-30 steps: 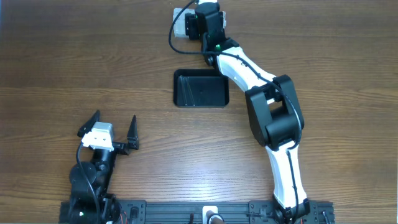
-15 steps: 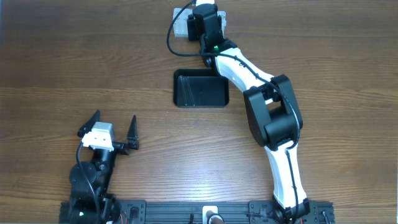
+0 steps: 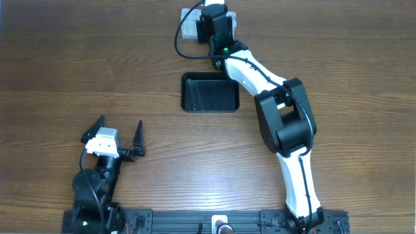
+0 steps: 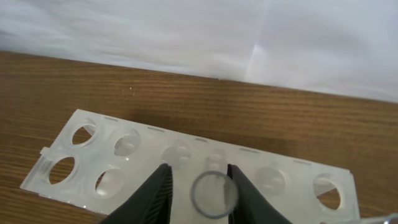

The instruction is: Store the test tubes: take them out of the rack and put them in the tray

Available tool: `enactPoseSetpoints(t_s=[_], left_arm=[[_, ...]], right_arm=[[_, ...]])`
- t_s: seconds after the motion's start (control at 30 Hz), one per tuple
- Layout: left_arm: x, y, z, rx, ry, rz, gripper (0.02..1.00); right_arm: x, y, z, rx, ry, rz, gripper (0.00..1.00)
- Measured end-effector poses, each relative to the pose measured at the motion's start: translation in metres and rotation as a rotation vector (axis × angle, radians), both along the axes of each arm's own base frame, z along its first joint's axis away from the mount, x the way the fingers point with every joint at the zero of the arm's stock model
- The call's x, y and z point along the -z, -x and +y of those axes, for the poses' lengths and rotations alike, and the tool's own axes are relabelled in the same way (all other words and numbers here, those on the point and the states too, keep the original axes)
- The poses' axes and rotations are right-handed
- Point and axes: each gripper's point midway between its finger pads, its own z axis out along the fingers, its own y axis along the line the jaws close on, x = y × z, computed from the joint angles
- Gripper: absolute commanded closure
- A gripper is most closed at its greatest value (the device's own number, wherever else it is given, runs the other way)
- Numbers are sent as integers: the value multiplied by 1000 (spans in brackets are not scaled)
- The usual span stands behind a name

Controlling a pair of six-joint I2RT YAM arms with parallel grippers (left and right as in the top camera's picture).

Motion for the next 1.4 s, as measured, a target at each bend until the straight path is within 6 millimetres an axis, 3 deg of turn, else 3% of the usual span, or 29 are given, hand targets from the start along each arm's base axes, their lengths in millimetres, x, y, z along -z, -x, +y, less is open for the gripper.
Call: enactPoseSetpoints(t_s=[0.33,1.0,1.13,1.27,1.4], left_arm=[[0,0,0,0,0,0,18],[0,0,0,0,0,0,18],[0,0,0,0,0,0,18],[0,0,0,0,0,0,20],[0,0,0,0,0,0,20]], right_arm=[[0,0,-1,4,3,-2,862],[-12,-4,-3,12,17,-43,899],[-45,0,-5,10,8,-73,906],[-120,14,-10,11,-30,-153,908],[-190,43,-23,13,-61,-188,930]])
